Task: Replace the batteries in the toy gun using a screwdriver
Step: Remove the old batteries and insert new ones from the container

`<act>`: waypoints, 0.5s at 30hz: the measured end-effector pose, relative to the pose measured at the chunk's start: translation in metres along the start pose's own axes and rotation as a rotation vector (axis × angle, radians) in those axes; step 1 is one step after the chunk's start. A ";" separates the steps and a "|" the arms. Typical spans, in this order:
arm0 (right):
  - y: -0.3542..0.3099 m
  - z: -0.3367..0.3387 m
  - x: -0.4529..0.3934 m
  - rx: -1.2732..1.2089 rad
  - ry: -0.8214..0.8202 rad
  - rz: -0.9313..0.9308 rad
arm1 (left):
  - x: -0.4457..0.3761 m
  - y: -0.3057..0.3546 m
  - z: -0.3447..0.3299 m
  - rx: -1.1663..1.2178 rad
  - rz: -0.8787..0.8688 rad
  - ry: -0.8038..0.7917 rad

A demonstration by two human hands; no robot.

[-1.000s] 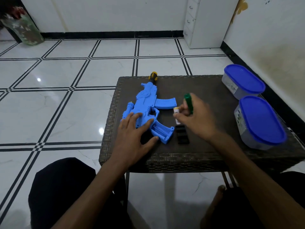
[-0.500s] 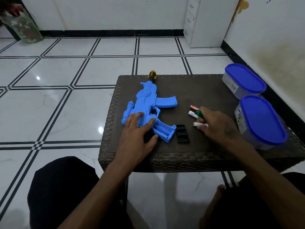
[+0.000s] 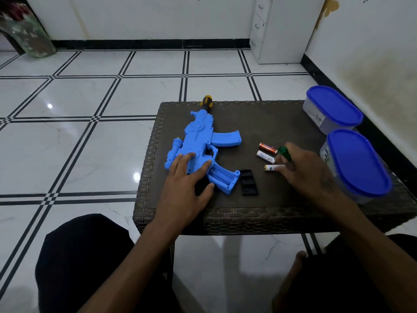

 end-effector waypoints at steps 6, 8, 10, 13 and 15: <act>0.011 0.021 -0.004 -0.171 0.132 -0.129 | 0.002 0.004 -0.002 0.026 0.030 -0.008; 0.016 0.024 -0.007 -0.183 0.086 -0.171 | 0.004 0.005 -0.003 0.034 0.034 -0.020; 0.019 0.021 -0.010 -0.168 0.002 -0.212 | 0.004 0.005 -0.004 0.032 0.031 -0.019; 0.021 0.016 -0.011 -0.061 -0.078 -0.283 | 0.004 0.004 -0.004 0.040 0.027 -0.011; 0.022 0.015 -0.011 0.016 -0.076 -0.308 | 0.004 0.004 -0.004 0.039 0.023 -0.012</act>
Point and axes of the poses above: each hand's wrist, its own x-axis away from the middle knuckle, its own z-axis out of the back of the hand, y = z × x, the point moved 3 cm from there along -x, towards the middle knuckle, and after that the axes turned 10 degrees about z, right-handed, at the moved point
